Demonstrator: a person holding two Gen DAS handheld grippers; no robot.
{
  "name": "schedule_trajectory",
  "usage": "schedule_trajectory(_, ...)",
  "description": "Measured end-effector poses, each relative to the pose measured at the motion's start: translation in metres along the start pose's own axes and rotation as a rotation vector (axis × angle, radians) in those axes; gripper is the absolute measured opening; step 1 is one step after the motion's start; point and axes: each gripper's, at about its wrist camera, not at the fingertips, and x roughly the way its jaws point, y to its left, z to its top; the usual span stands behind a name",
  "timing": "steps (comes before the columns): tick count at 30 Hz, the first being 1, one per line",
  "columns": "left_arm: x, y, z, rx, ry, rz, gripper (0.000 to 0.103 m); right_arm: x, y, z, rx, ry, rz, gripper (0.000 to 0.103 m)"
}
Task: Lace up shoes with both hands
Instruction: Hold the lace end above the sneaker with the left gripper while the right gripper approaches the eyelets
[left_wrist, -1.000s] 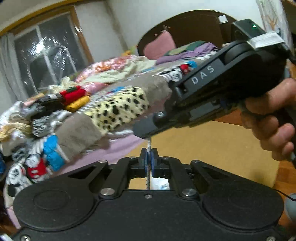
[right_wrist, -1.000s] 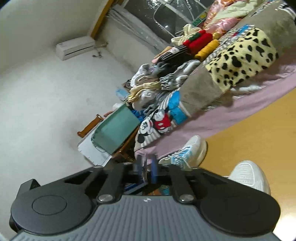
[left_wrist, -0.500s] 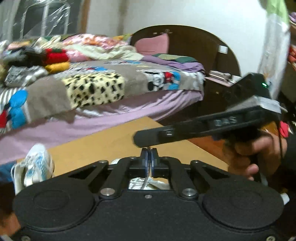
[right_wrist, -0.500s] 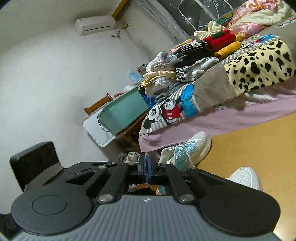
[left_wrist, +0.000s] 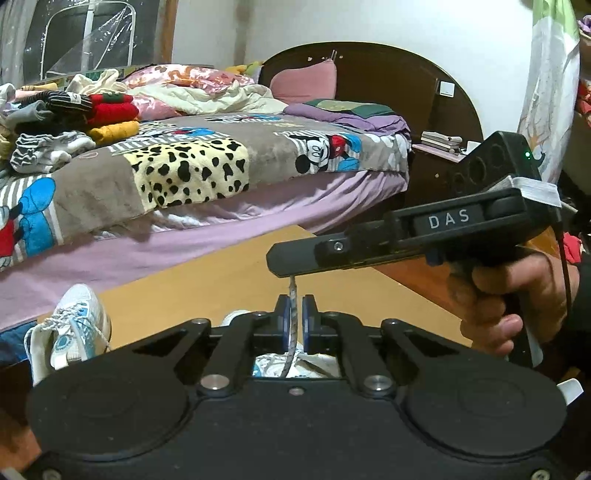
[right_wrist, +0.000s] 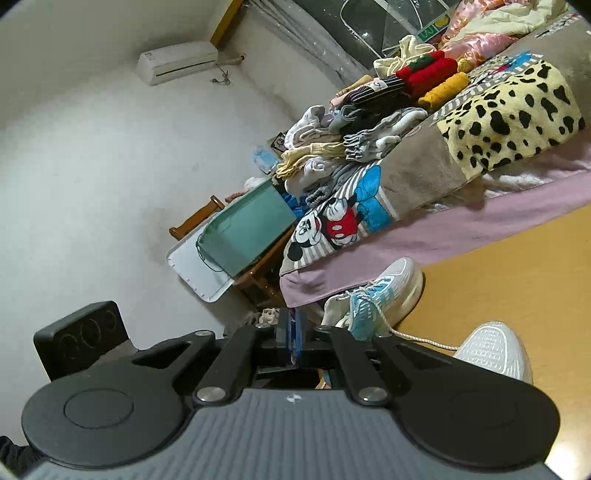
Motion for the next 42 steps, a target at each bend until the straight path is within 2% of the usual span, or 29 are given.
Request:
schedule_trajectory(13, -0.001, 0.007, -0.002, -0.033, -0.010, -0.006, 0.001, 0.004, 0.006, -0.004, 0.001, 0.011, -0.018, 0.004)
schedule_trajectory(16, -0.001, 0.016, -0.004, -0.061, -0.008, 0.032, 0.001, 0.004, 0.005, -0.004, 0.018, 0.013, -0.018, 0.005)
schedule_trajectory(17, -0.002, 0.020, -0.004, -0.072, -0.008, 0.048, 0.001, 0.002, 0.003, -0.003, 0.024, 0.013, -0.022, 0.008)
schedule_trajectory(19, -0.003, 0.028, -0.004, -0.091, -0.012, 0.081, 0.001, -0.001, 0.001, -0.003, 0.040, 0.017, -0.059, 0.010)
schedule_trajectory(21, -0.004, 0.037, -0.003, -0.112, -0.016, 0.112, 0.001, -0.005, -0.002, -0.006, 0.079, 0.035, -0.096, 0.020)
schedule_trajectory(24, -0.006, 0.049, -0.002, -0.167, -0.024, 0.137, 0.001, -0.007, 0.003, -0.016, 0.066, 0.118, -0.200, 0.021)
schedule_trajectory(25, -0.006, 0.053, -0.003, -0.182, -0.026, 0.139, 0.001, -0.006, 0.011, -0.019, -0.008, 0.162, -0.246, 0.023)
schedule_trajectory(27, -0.005, 0.056, -0.005, -0.200, -0.018, 0.140, 0.001, 0.002, 0.036, -0.028, -0.232, 0.282, -0.346, 0.038)
schedule_trajectory(29, -0.002, 0.056, -0.008, -0.199, -0.001, 0.135, 0.001, 0.015, 0.055, -0.043, -0.441, 0.410, -0.412, 0.043)
schedule_trajectory(33, 0.003, 0.051, -0.013, -0.184, 0.027, 0.116, 0.001, 0.046, 0.068, -0.069, -0.722, 0.594, -0.503, 0.044)
schedule_trajectory(42, 0.008, 0.051, -0.016, -0.187, 0.045, 0.097, 0.001, 0.099, 0.063, -0.090, -0.900, 0.786, -0.572, 0.045)
